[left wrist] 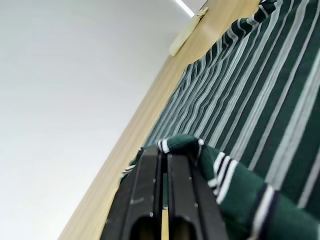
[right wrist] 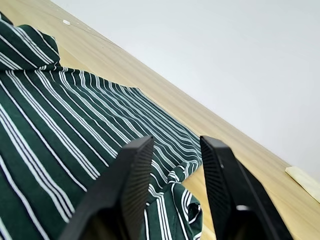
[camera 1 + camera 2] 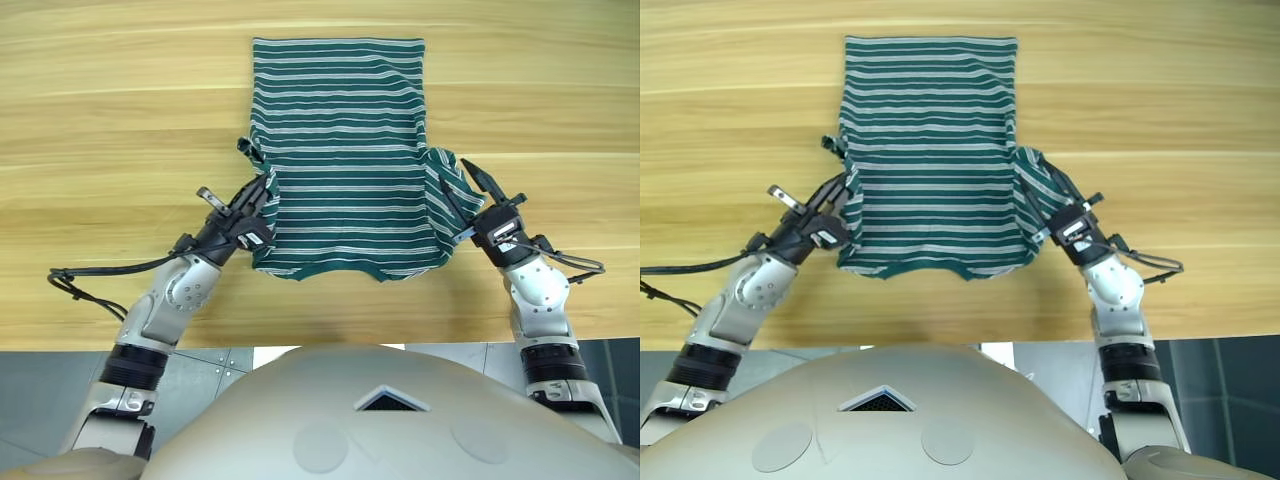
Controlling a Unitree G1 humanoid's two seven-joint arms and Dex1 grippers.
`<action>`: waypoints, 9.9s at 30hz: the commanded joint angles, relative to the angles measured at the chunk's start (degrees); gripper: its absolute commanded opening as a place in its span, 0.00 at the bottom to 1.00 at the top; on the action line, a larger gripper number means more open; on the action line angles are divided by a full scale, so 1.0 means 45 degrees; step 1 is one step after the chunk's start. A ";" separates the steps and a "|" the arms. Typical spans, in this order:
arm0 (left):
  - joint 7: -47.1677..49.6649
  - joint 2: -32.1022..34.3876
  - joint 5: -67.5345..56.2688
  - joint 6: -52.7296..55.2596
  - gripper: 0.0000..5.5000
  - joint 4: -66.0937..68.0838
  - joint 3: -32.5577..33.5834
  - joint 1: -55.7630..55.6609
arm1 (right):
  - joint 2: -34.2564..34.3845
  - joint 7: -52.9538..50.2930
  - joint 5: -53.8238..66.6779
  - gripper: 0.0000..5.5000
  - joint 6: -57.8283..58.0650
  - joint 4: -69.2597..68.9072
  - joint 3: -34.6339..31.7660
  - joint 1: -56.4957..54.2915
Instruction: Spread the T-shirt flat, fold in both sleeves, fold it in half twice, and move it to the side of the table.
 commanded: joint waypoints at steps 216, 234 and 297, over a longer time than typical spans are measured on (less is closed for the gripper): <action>-0.7088 0.4350 -0.1053 -0.3253 0.48 0.1165 -0.1048 0.0920 | -0.5969 -0.0942 -0.6795 0.40 0.0693 -0.1890 0.1509 0.2786; -0.6174 0.6394 -0.1695 -0.2194 0.48 0.0377 0.2062 0.3855 | -0.6132 -0.0991 -0.6737 0.40 0.0523 -0.1730 0.1873 0.2802; -0.5938 0.5050 -0.0119 -0.3093 0.15 0.1352 -0.2004 0.1219 | -0.5596 -0.1381 -0.6186 0.04 0.0625 -0.1364 0.2150 0.1470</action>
